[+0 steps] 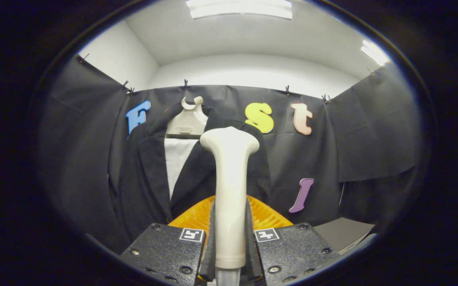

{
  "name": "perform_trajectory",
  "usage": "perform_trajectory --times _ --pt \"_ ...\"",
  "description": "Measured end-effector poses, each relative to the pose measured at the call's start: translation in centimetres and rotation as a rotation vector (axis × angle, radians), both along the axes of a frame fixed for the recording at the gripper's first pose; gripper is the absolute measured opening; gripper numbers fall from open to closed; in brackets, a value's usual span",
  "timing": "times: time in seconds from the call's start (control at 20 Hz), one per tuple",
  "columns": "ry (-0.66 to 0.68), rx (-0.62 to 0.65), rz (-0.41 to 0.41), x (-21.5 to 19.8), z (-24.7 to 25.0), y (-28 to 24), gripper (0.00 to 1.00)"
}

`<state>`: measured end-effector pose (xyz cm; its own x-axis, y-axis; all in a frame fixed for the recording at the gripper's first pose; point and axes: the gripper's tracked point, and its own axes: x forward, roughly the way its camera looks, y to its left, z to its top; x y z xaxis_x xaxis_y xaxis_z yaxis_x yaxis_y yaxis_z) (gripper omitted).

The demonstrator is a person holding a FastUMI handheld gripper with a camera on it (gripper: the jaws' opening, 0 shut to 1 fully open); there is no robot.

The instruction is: Iron the clothes twice with a garment steamer, once on the left side and once on the right side.

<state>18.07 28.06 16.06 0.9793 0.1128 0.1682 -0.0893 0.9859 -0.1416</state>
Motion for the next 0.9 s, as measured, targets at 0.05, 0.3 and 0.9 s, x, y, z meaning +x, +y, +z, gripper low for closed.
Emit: perform_trajectory --times 0.05,0.3,0.9 --pt "0.002 -0.004 -0.005 -0.5 -0.7 -0.2 0.33" --pt "0.082 -0.016 -0.009 -2.1 -5.8 -1.3 0.33" --pt "0.307 -0.067 -0.03 -5.7 -18.3 -3.0 0.33"
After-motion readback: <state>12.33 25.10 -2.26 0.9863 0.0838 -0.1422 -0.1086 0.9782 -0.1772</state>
